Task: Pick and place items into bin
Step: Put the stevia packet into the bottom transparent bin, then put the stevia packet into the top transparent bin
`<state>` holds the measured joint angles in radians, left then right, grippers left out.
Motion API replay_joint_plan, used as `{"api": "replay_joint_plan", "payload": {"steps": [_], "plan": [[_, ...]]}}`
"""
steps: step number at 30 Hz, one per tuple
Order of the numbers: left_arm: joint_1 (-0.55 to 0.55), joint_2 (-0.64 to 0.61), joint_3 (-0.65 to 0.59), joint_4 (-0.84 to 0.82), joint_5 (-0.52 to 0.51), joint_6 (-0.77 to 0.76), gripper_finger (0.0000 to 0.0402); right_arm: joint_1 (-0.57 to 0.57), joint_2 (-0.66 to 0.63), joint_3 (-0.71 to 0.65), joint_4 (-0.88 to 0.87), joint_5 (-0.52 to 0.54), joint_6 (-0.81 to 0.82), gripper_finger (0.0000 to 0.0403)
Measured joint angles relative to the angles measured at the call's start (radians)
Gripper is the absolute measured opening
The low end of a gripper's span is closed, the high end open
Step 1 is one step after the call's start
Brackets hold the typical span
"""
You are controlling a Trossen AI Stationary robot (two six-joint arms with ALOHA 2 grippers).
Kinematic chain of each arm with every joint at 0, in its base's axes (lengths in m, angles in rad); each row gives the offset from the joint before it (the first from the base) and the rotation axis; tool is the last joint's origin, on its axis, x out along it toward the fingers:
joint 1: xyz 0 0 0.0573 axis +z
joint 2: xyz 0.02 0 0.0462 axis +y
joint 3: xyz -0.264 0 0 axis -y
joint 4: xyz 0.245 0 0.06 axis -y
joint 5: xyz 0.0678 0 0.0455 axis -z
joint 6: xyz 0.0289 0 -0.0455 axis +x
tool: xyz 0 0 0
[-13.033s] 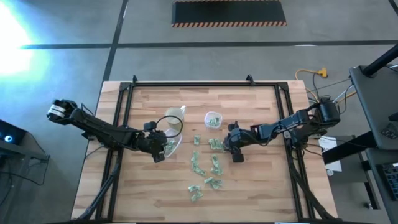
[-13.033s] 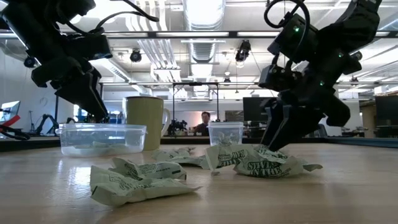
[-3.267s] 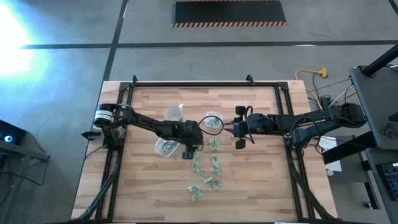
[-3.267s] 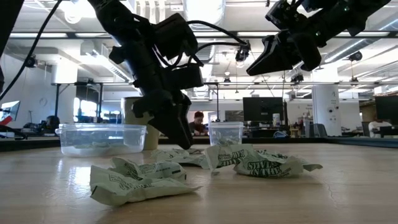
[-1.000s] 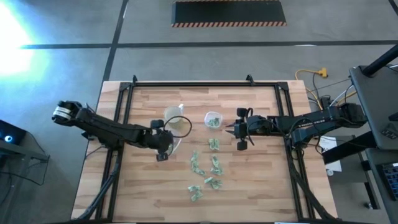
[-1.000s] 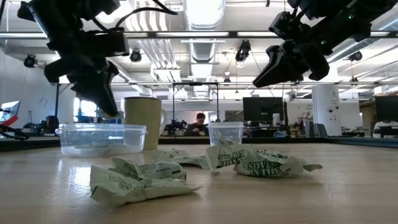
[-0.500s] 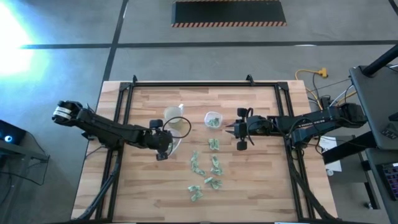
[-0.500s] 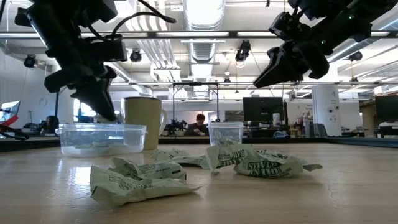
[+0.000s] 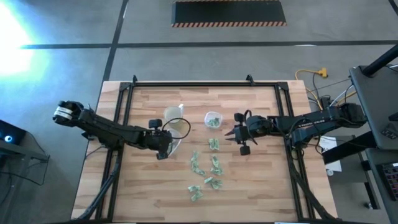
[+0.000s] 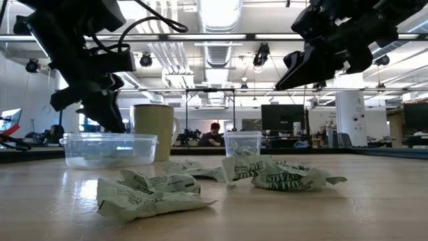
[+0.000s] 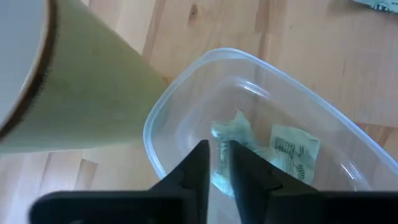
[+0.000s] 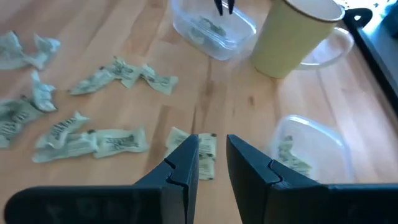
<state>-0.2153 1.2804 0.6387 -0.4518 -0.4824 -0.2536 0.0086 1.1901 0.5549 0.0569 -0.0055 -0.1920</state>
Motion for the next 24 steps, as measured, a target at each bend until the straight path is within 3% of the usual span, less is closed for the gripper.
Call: {"api": "replay_joint_plan", "payload": {"steps": [10,24], "plan": [[0.000,0.000,-0.001,0.025,-0.004,-0.002,0.0137,0.007,0.080,-0.002,0.009,-0.108,0.078,0.0073],[-0.001,0.000,0.004,0.025,0.002,-0.002,0.0144,0.018,0.333,0.021,0.170,-0.108,0.035,0.0080]]}}
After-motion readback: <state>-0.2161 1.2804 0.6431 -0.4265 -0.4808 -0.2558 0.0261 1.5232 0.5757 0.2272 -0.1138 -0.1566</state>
